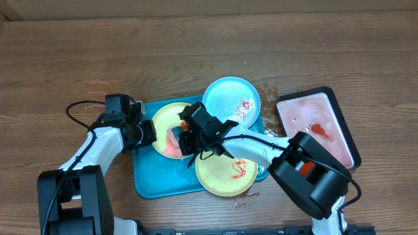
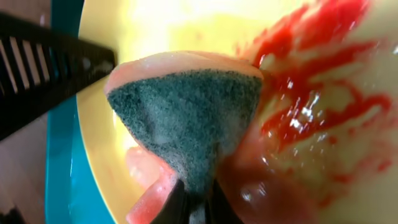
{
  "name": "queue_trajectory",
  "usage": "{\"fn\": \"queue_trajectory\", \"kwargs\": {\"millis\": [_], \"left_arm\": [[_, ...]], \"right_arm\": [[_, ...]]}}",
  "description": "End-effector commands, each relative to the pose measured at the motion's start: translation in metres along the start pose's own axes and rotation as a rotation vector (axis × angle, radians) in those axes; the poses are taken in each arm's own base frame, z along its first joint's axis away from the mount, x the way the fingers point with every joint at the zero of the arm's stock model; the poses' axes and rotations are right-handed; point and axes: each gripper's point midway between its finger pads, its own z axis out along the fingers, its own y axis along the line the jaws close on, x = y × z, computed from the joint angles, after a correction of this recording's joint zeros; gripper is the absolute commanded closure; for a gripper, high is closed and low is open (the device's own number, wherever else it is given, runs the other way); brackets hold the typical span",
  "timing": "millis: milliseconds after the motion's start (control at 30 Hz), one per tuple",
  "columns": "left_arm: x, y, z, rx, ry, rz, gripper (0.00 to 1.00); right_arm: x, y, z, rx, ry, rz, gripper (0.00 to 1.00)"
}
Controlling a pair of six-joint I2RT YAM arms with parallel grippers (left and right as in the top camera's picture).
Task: Clean dirty plates on tray and stack at the side
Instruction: 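Move the sponge over the held yellow plate with the right gripper, then scrub the yellow plate surface with the sponge in the right gripper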
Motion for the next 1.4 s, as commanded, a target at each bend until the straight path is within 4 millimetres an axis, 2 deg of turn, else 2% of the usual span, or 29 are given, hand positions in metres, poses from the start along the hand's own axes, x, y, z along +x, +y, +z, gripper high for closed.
{"fn": "queue_trajectory", "kwargs": {"millis": [0, 167, 300, 400, 433, 500, 567, 667, 767, 900, 967, 1100, 1233, 1367], "left_arm": [[0.022, 0.002, 0.01, 0.006, 0.076, 0.007, 0.96], [0.022, 0.003, 0.01, 0.005, 0.079, 0.006, 0.96], [0.025, 0.003, 0.01, 0.003, 0.087, 0.003, 0.96], [0.024, 0.003, 0.01, 0.003, 0.087, 0.003, 0.96], [0.024, 0.003, 0.01, 0.003, 0.086, 0.004, 0.96], [0.024, 0.003, 0.01, 0.003, 0.086, 0.004, 0.96], [0.024, 0.003, 0.01, 0.003, 0.086, 0.004, 0.96], [0.024, 0.003, 0.01, 0.003, 0.086, 0.004, 0.96], [0.024, 0.003, 0.01, 0.003, 0.086, 0.004, 0.96], [0.024, 0.003, 0.01, 0.003, 0.085, 0.004, 0.96], [0.024, 0.003, 0.01, 0.003, 0.085, 0.004, 0.96], [0.024, 0.003, 0.01, 0.003, 0.086, 0.004, 0.96], [0.024, 0.003, 0.01, 0.003, 0.086, 0.004, 0.96], [0.024, 0.003, 0.01, 0.003, 0.086, 0.004, 0.96]], "right_arm": [[-0.004, -0.064, 0.017, 0.254, -0.069, 0.054, 0.96], [-0.029, -0.089, -0.004, 0.472, -0.164, 0.002, 0.96], [-0.045, -0.095, -0.021, 0.586, -0.169, -0.12, 0.96], [-0.045, -0.089, -0.022, 0.584, -0.119, -0.238, 0.96], [-0.039, -0.083, -0.017, 0.547, -0.064, -0.33, 0.96], [-0.014, -0.056, -0.002, 0.356, 0.083, -0.559, 0.96], [0.008, -0.03, 0.005, 0.174, 0.164, -0.669, 0.96], [0.029, 0.0, 0.008, -0.011, 0.214, -0.699, 0.96], [0.047, 0.02, 0.01, -0.118, 0.253, -0.722, 0.96], [0.057, 0.029, 0.015, -0.119, 0.26, -0.761, 0.96], [0.049, 0.027, 0.018, -0.067, 0.226, -0.762, 0.96], [0.015, 0.01, 0.026, 0.102, 0.095, -0.636, 0.96], [-0.015, -0.014, 0.032, 0.21, -0.018, -0.467, 0.96], [-0.033, -0.036, 0.034, 0.252, -0.075, -0.36, 0.96]]}}
